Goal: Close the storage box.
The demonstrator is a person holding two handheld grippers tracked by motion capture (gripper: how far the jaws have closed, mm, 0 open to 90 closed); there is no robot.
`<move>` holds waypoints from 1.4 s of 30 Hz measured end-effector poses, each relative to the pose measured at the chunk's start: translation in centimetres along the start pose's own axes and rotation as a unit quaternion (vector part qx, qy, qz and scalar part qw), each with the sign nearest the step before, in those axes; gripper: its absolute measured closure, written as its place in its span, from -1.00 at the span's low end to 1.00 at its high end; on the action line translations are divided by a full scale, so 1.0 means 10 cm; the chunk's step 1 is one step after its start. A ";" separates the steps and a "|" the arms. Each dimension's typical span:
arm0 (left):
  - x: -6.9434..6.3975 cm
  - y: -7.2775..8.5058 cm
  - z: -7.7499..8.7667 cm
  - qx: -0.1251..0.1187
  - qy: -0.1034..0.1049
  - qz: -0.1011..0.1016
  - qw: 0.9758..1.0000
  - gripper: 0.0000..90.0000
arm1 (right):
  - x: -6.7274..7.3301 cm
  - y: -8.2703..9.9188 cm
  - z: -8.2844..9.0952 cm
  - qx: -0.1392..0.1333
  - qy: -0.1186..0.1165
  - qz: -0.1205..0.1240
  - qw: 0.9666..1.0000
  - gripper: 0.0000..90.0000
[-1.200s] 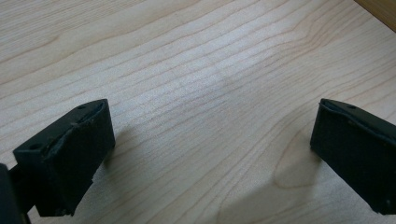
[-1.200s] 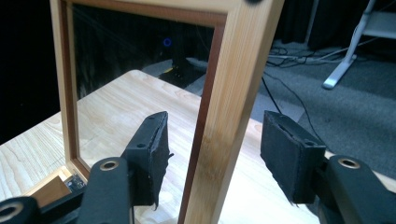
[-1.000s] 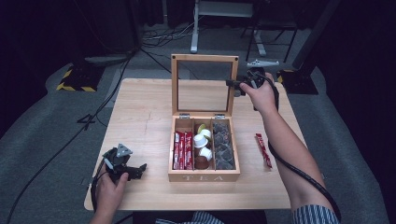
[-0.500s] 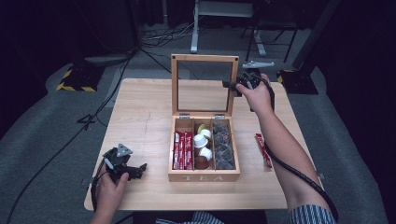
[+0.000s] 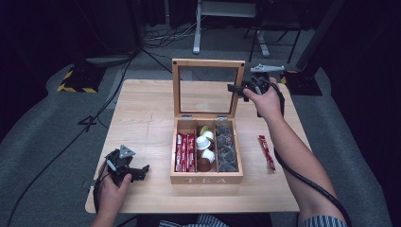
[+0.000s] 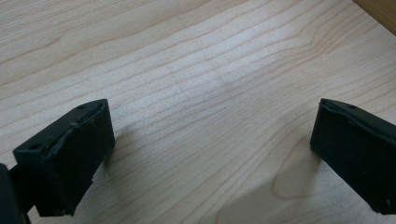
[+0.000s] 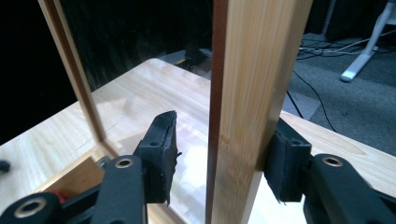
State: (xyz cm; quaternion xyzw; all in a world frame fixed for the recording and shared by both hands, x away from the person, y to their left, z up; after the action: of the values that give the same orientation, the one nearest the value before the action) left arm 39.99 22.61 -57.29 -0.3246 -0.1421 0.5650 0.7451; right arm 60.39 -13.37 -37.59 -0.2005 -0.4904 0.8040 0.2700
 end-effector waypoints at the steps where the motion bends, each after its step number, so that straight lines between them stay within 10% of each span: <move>1: 0.00 0.00 0.00 0.000 -0.001 0.001 1.000 -1.00 | 0.02 0.00 0.03 0.001 -0.002 0.003 1.000 0.14; 42: -0.03 -0.02 -0.02 -0.001 -0.001 0.007 1.000 -1.00 | 0.78 -0.02 0.90 0.033 -0.017 0.100 0.994 0.17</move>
State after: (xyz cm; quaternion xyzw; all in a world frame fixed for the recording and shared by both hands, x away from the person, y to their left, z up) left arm 40.17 22.20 -57.30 -0.3257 -0.1408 0.5705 0.7407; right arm 49.09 -14.50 -33.89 -0.2256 -0.4455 0.8462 0.1861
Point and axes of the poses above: each handheld gripper's, and its own axes: z roughly backward along the jaws, y roughly out of its underside, x roughly to its left, the point moved 9 cm from there along -z, roughly forward along the jaws, and after that the axes turned 12 degrees about z, right-handed, at the moved point
